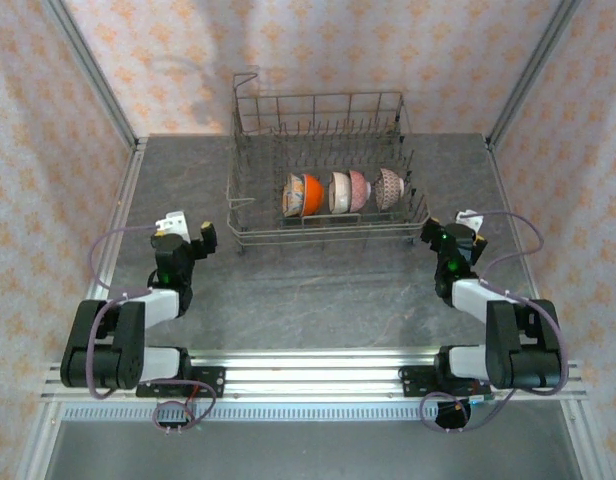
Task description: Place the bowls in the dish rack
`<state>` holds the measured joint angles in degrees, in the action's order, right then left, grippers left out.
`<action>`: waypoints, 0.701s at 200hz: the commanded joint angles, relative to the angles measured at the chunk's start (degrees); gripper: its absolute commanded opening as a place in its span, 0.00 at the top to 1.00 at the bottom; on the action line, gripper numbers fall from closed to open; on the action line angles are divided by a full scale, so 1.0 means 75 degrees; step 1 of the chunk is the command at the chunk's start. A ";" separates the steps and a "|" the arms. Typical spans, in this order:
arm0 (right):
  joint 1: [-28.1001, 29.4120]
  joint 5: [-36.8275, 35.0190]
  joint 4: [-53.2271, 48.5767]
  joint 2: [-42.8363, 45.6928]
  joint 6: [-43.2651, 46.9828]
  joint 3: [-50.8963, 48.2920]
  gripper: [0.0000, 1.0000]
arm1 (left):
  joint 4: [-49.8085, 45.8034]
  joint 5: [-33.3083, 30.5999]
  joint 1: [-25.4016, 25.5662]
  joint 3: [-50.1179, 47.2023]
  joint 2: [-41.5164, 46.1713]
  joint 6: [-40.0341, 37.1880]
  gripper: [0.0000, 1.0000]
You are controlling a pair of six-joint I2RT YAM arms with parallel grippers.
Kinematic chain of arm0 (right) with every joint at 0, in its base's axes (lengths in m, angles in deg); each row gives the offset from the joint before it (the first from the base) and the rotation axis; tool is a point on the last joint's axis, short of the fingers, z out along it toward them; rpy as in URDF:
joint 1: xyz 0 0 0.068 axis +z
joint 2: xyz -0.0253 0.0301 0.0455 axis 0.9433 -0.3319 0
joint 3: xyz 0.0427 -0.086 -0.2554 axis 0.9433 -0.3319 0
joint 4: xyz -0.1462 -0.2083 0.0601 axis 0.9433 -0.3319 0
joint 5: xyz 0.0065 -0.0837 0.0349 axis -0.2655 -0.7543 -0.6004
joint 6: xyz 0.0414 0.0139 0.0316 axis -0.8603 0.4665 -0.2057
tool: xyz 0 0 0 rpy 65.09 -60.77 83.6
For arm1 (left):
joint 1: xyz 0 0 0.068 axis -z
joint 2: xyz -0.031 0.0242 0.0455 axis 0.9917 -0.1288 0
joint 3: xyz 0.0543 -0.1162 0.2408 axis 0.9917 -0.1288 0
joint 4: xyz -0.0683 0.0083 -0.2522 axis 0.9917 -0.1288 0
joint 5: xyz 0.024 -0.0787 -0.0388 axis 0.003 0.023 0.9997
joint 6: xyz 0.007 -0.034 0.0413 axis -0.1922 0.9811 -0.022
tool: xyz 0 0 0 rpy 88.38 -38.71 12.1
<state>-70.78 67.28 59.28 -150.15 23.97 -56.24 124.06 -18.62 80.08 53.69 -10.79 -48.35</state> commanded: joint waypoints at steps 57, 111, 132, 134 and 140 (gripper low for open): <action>-0.0095 0.1196 0.2141 -0.1568 0.0287 0.0002 0.01 | 0.1889 0.0323 -0.0027 0.0228 -0.1501 -0.0262 0.01; -0.0084 0.1587 0.1490 -0.1635 0.0481 0.0374 0.01 | 0.0919 0.0463 -0.0028 0.0668 -0.1464 -0.0321 0.01; -0.0028 0.1503 0.1471 -0.1645 0.0519 0.0405 0.01 | 0.0611 0.0465 -0.0027 0.0832 -0.1468 -0.0325 0.01; -0.0017 0.1485 0.1473 -0.1651 0.0521 0.0405 0.01 | 0.0599 0.0464 -0.0021 0.0846 -0.1479 -0.0329 0.01; 0.0004 0.1448 0.1462 -0.1660 0.0531 0.0409 0.01 | 0.0563 0.0453 -0.0015 0.0865 -0.1476 -0.0330 0.01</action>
<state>-72.81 73.64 71.76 -161.58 26.00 -54.79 131.21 -15.69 80.08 58.32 -22.07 -49.49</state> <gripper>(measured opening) 0.993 0.994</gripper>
